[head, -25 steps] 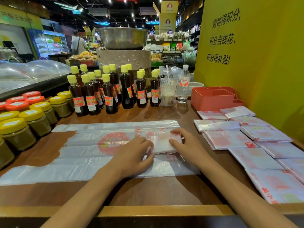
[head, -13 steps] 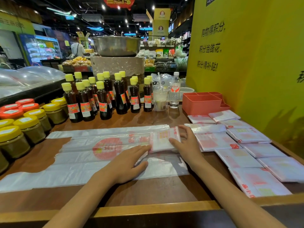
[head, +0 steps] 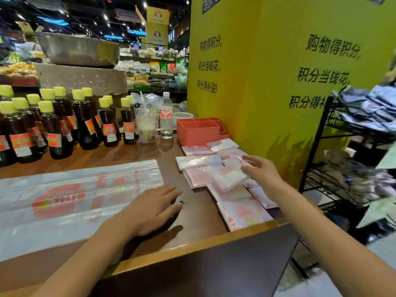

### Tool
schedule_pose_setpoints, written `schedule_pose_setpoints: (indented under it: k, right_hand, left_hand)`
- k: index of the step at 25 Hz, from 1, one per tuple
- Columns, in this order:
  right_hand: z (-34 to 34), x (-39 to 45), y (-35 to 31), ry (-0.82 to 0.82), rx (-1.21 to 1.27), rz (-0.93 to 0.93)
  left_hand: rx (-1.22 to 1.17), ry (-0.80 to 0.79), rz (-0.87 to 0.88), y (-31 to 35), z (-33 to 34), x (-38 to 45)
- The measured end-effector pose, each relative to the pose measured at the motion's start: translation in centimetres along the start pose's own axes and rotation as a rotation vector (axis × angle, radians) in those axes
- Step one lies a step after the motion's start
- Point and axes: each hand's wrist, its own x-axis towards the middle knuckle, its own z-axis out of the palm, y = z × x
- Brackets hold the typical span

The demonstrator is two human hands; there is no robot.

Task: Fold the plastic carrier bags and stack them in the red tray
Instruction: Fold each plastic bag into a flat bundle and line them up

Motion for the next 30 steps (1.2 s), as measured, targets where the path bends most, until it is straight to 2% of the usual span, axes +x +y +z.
schedule_pose_setpoints:
  k: [2,5,9,12,14,16,18,20,23,25,30]
  right_hand:
    - [-3.1,0.2,1.4,0.098,-0.028,0.078]
    - [-5.8,0.5,3.1,0.203,-0.139,0.087]
    - [-5.9,0.2,3.2,0.016,-0.521,0.027]
    - [-5.1,-1.4,2.7,-0.069,-0.870,-0.170]
    - [-4.9,-2.3,2.5,-0.203,-0.942,-0.186]
    - [-5.1,-2.6,2.7,-0.335,-0.989,-0.117]
    - [-5.4,-2.3,3.0,-0.400,-1.002,-0.077]
    - [-5.3,-1.9,3.0,-0.389,-1.025,-0.073]
    - [-3.4,-1.5,1.7,-0.311,-1.002,-0.167]
    - [0.0,-2.1,-0.1,-0.341,-0.917,-0.256]
    - [11.9,-6.8,-4.7,-0.699,-0.625,-0.400]
  left_hand:
    - [-0.009,0.000,0.038,2.0,0.4,1.3]
    - [-0.029,-0.039,0.053,3.7,1.5,2.8]
    - [-0.038,-0.069,0.011,4.0,3.4,3.1]
    - [-0.077,-0.058,-0.012,3.7,3.6,2.9]
    - [-0.076,-0.049,-0.017,3.8,3.6,3.0]
    - [-0.065,-0.048,-0.023,3.9,3.6,3.2]
    - [-0.050,-0.063,-0.032,4.1,3.4,3.2]
    - [-0.048,-0.087,-0.040,4.3,3.1,3.0]
    - [-0.060,-0.085,-0.046,4.5,2.1,2.4]
    - [-0.055,-0.058,-0.085,3.4,0.8,1.0]
    - [-0.057,-0.073,-0.339,-3.9,-2.5,-6.6]
